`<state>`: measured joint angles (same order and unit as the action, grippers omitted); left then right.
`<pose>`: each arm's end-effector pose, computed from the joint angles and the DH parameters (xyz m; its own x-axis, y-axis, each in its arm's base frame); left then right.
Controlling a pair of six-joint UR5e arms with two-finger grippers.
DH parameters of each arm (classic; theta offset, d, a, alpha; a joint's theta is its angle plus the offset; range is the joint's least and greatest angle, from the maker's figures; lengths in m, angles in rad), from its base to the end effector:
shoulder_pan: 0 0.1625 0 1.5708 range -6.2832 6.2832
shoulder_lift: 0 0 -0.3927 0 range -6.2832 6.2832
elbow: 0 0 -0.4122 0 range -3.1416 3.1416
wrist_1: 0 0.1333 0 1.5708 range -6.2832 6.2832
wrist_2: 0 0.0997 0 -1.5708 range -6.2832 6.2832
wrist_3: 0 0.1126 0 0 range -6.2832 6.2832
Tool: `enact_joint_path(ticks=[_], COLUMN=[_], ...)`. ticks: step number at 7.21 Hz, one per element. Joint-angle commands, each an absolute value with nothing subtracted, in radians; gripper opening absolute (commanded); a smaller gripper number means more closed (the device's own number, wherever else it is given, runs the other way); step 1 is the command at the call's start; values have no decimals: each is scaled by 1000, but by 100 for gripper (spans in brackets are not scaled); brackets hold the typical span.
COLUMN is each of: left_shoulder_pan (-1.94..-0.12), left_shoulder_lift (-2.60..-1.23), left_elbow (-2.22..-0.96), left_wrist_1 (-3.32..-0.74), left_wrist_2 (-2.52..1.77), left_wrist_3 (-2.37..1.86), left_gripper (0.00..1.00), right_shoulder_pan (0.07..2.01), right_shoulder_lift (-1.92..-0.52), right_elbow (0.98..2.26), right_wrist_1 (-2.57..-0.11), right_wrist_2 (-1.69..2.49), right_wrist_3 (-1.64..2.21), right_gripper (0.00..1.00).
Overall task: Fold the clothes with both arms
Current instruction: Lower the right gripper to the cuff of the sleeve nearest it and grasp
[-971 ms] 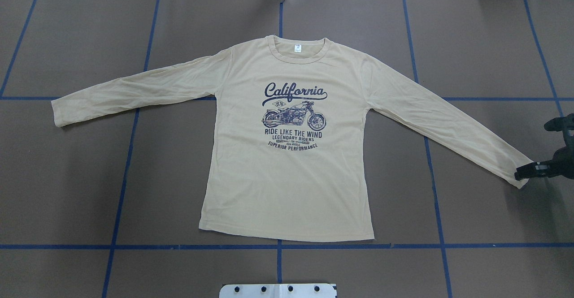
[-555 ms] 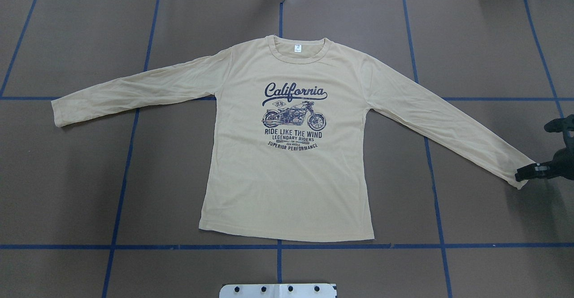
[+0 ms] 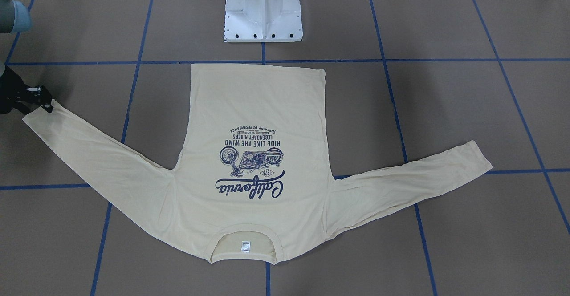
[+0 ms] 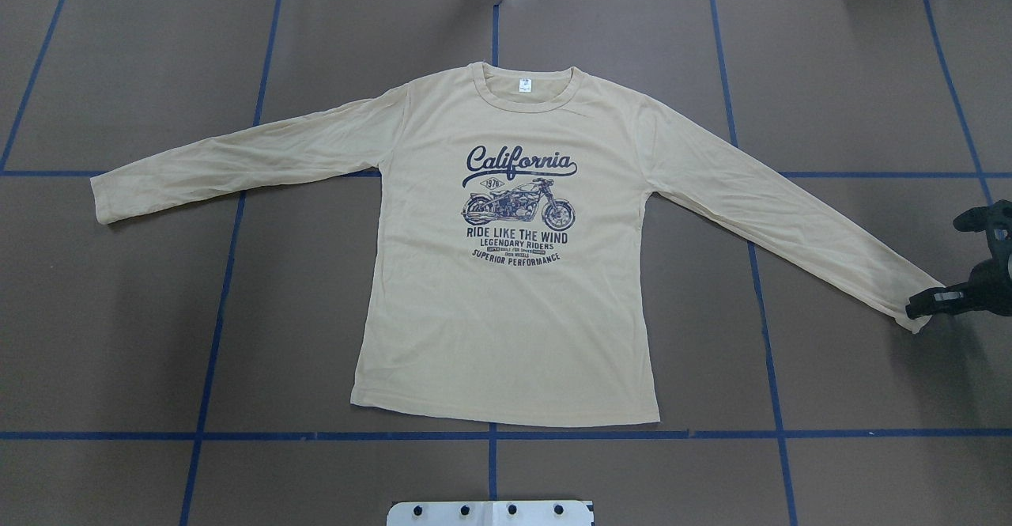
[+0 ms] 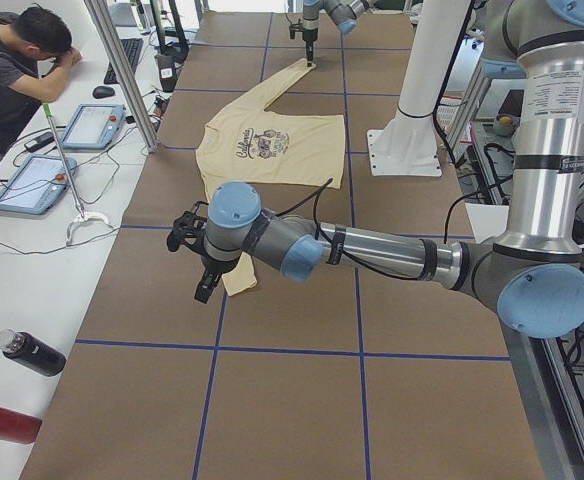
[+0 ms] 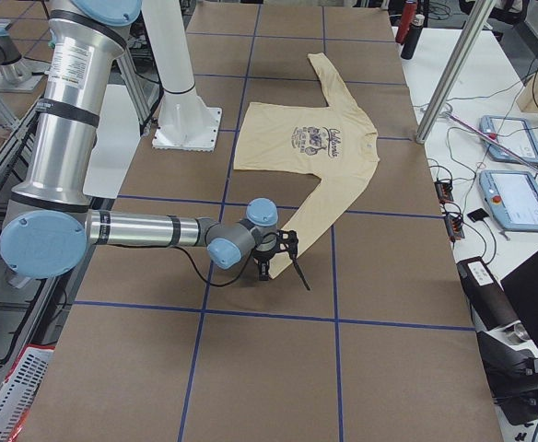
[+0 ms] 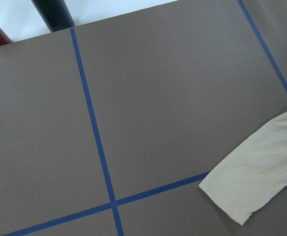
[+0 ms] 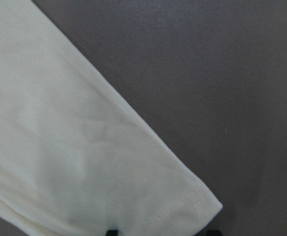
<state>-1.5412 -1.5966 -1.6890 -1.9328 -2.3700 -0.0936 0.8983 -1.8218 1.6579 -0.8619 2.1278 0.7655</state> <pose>-0.0365 -0.5446 0.5163 0.6861 0.2846 -0.6695 0.0384 0.9049 0.4240 -0.2188 -0.3932 0.6402 0.7248 -0.0723 0.6852 0.0423 0.9973 0.0606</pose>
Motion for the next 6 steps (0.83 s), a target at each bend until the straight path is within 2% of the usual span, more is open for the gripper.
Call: enact_joint_path(ticks=[1,2,3,4,6], left_shoulder_pan=[-1542,-1542,-1542,-1542,-1542], left_shoulder_lift=[-1594,-1594,-1594,-1595,-1595], left_elbow=[-1689,-1689,-1689,-1689,-1690], left_wrist_1=[-1933,-1933,-1933,-1933,-1933], left_wrist_2=[-2370,-2370,-2370,-2372,-2372], left_wrist_3=[-94,-94,-94,-94,-94], left_gripper=[100,100,100,100,100], right_shoulder_pan=[900,900,900,900,907], right_shoulder_lift=[-1819,-1819,-1819,-1819,-1825], right_elbow=[1677,1681,1681,1692,1750], right_wrist_1=[-868,-868,-870,-870,-862], right_wrist_2=[2154,2154,2154,2154,2154], right_wrist_3=[765,765,765,765,765], right_gripper=[26,17,15,1,0])
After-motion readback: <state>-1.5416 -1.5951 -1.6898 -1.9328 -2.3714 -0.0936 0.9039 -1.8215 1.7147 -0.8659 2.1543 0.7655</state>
